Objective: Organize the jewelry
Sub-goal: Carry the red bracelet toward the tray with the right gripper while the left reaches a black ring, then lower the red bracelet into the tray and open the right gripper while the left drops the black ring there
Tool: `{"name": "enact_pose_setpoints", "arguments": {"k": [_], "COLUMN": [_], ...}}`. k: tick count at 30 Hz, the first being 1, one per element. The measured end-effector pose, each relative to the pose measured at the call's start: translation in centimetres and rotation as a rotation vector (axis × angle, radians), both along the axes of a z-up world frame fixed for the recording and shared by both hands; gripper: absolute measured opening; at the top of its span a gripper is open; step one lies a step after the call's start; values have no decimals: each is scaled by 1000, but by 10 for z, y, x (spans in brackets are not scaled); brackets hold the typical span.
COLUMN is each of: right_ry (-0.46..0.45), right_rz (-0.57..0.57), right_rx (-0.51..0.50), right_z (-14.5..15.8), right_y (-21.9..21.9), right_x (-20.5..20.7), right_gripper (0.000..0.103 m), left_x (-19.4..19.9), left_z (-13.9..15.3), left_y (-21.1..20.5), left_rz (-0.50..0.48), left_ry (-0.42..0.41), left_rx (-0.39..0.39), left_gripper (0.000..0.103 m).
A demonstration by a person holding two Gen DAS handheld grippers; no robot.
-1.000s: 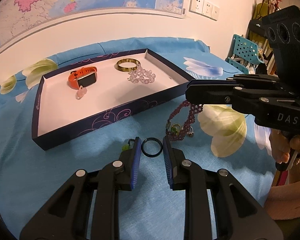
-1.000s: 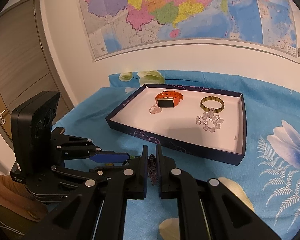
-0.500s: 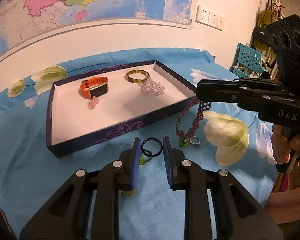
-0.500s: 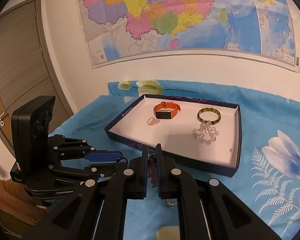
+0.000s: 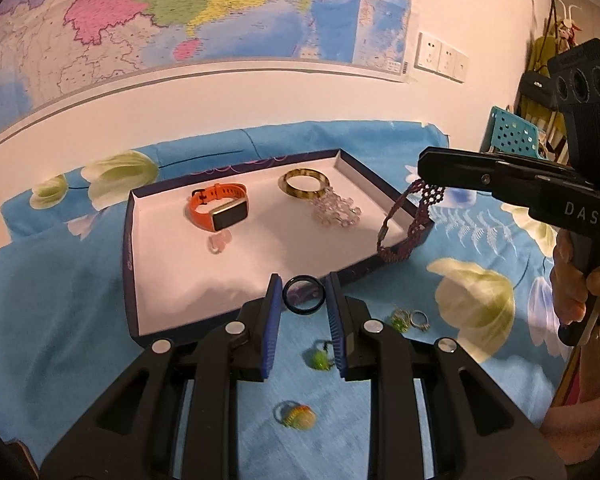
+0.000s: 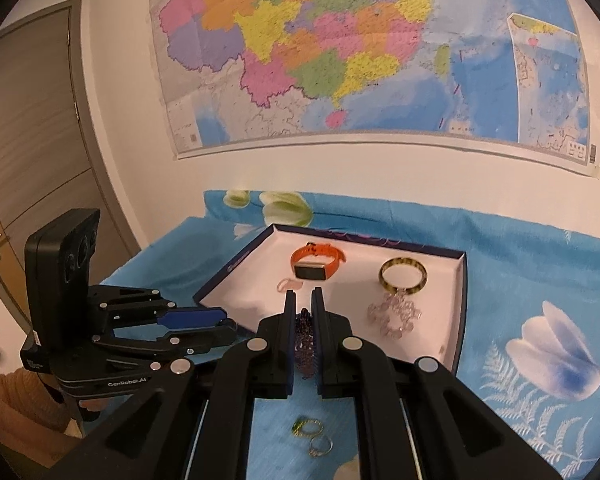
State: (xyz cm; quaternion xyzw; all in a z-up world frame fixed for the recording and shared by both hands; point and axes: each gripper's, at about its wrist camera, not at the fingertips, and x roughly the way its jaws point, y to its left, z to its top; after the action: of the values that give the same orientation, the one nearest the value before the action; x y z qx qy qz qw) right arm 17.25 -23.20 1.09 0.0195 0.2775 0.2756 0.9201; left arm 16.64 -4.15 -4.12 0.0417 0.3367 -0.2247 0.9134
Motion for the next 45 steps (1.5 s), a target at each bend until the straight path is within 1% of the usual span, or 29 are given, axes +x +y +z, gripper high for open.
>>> {"name": "enact_pose_setpoints", "arguments": {"k": [8, 19, 25, 38, 45], "right_ry": [-2, 39, 76, 125, 154], "right_rz": [-28, -35, -29, -45, -48], "right_rx": [0, -3, 9, 29, 37], "right_z": [0, -12, -20, -32, -39], "right_y": [0, 6, 5, 2, 1], "right_x": [19, 47, 60, 84, 94], "right_gripper": [6, 6, 6, 6, 6], "left_x": [18, 42, 53, 71, 82], "left_z": [3, 1, -3, -8, -18], "left_y": [4, 5, 4, 2, 0], "left_rz": [17, 46, 53, 59, 68], "left_ry": [-13, -20, -14, 1, 23], "left_rx": [19, 52, 72, 100, 125], "left_gripper": [23, 23, 23, 23, 23]}}
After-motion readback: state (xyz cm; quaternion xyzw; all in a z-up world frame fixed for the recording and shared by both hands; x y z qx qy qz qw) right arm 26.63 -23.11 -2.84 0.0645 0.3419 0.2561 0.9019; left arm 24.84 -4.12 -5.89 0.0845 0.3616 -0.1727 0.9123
